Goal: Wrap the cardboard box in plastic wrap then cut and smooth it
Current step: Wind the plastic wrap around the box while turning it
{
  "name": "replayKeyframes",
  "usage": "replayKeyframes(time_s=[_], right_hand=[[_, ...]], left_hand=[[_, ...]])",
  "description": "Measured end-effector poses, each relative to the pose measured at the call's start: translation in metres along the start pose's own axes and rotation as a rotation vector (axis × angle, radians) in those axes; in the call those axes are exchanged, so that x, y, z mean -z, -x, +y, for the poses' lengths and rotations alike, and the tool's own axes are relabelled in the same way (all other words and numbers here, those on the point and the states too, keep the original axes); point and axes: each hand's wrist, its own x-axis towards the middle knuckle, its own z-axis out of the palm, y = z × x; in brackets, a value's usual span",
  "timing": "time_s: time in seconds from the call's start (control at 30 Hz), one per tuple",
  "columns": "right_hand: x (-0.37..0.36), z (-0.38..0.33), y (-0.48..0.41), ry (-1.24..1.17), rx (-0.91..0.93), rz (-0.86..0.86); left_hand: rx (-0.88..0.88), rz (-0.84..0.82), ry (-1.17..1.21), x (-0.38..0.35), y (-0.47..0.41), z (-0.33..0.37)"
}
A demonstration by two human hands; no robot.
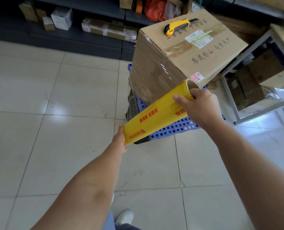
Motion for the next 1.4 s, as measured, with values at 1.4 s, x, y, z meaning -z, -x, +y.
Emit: replayKeyframes(time_s=[1.4], right_hand=[[0.078, 0.134, -0.100, 0.328, 0.468, -0.356]], left_hand=[[0.051, 0.179, 0.367, -0.186, 0.024, -0.106]])
